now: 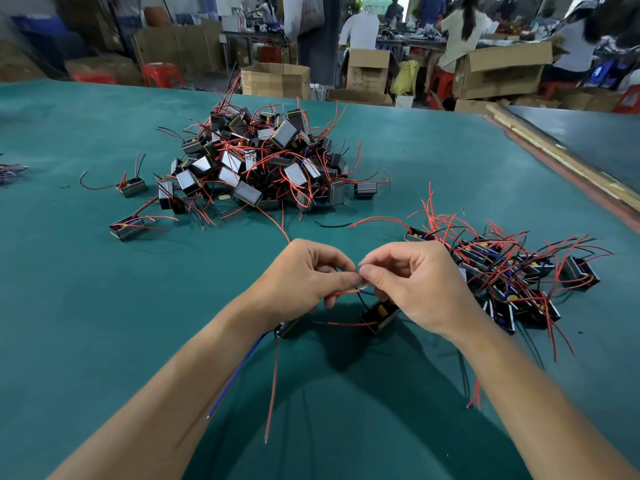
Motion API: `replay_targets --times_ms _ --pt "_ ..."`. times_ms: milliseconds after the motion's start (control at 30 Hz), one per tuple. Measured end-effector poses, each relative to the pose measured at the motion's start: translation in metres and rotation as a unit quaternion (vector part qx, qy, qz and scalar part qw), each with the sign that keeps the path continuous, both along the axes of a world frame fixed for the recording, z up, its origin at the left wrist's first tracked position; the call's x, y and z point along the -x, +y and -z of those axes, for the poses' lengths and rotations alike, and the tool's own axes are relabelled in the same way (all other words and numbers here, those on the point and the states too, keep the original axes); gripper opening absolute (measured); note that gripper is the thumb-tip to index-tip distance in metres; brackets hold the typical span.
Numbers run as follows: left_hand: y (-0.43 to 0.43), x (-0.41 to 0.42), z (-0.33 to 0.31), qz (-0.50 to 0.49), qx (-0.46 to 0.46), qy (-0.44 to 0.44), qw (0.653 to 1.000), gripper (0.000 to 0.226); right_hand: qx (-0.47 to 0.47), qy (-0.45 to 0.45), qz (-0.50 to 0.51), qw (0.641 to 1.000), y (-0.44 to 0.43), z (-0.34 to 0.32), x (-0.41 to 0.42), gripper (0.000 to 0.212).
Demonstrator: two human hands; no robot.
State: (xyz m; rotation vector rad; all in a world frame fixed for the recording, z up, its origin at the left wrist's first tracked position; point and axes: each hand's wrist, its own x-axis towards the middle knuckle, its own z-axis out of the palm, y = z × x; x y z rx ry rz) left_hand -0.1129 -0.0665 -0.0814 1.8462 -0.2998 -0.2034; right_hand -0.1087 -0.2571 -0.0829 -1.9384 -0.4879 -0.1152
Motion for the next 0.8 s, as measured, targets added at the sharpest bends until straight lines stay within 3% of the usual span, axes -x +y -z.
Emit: replay_targets --times_ms 100,267,467,567,700,800 --pt "-0.0003 -0.0018 0.0001 -0.016 0.002 0.012 1.0 0.012 0.027 0.001 -0.001 1.0 -0.0009 0.0 0.0009 0.039" --pt "-0.0006 -0.0016 0.0012 -0.019 0.002 -0.006 1.0 0.012 0.107 -0.025 0.008 0.994 -0.0025 0.0034 0.001 0.016" --pt "-0.001 -0.0007 0.001 -0.02 -0.014 -0.049 0.999 0.012 0.113 -0.004 0.017 0.993 -0.0023 0.0003 0.0014 0.014" --pt "-0.0016 -0.0002 0.0013 -0.019 -0.027 -0.066 0.997 0.012 0.115 0.035 0.015 0.993 -0.0005 -0.002 0.0016 0.018" --pt "-0.0034 0.0024 -0.0001 0.004 -0.049 -0.089 0.995 0.01 0.061 0.165 0.005 0.984 -0.0001 -0.005 0.0018 0.026" --pt "-0.0025 0.0011 -0.0008 -0.001 -0.045 -0.081 0.996 0.012 0.032 0.165 -0.012 0.986 -0.0011 -0.0066 0.0024 0.025"
